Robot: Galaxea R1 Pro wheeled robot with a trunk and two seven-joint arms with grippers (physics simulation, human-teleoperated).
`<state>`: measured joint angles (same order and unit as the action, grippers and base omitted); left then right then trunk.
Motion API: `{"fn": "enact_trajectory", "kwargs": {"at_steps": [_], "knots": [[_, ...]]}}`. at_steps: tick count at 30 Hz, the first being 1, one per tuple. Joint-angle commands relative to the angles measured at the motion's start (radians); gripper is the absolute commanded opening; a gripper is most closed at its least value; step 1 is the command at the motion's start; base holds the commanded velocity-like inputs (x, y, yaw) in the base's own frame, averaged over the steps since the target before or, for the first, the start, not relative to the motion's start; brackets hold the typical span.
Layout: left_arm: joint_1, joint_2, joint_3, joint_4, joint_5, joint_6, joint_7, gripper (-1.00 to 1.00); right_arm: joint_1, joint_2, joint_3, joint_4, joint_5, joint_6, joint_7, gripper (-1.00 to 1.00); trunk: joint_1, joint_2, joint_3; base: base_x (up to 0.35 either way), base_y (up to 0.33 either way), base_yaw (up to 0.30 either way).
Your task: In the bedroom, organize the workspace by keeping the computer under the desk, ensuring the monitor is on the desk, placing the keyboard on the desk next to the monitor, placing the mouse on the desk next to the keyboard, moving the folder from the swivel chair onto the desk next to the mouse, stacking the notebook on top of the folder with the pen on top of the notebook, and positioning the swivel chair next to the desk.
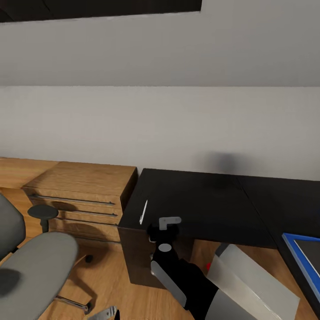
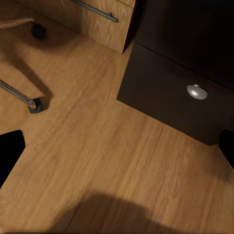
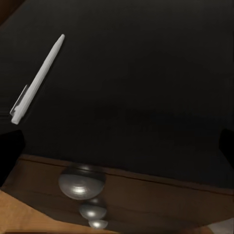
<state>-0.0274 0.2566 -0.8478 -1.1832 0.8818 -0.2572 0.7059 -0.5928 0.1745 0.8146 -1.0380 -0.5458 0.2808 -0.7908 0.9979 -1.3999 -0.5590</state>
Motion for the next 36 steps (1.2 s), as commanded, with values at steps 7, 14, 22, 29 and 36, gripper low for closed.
{"fn": "enact_trajectory", "kwargs": {"at_steps": [7, 14, 22, 29, 36], "knots": [[-0.002, 0.001, -0.002, -0.001, 0.008, -0.007, 0.004, 1.00, -0.001, 0.000, 0.001, -0.002, -0.003, 0.006, -0.007, 1.00, 0.000, -0.001, -0.009, 0.000, 0.000, 0.200], [-0.002, 0.006, -0.001, -0.001, 0.007, -0.007, 0.004, 1.00, -0.001, 0.000, 0.001, -0.002, -0.003, 0.006, -0.007, 1.00, 0.000, -0.001, -0.017, 0.000, 0.000, 0.200], [-0.002, 0.021, 0.010, -0.052, 0.002, -0.005, 0.002, 1.00, -0.001, 0.000, -0.001, -0.008, -0.002, 0.007, -0.006, 1.00, 0.000, -0.001, -0.025, 0.000, 0.000, 0.157], [-0.002, 0.139, 0.161, -0.330, 0.083, 0.152, 0.010, 1.00, -0.002, 0.000, -0.012, 0.001, -0.001, 0.010, 0.000, 1.00, 0.000, -0.001, -0.026, 0.000, 0.000, 0.023], [-0.002, 0.152, 0.498, -0.415, 0.182, 0.409, 0.008, 1.00, -0.002, 0.000, -0.016, 0.044, -0.001, 0.009, -0.005, 1.00, 0.000, -0.001, -0.026, 0.000, 0.000, 0.001]]}}
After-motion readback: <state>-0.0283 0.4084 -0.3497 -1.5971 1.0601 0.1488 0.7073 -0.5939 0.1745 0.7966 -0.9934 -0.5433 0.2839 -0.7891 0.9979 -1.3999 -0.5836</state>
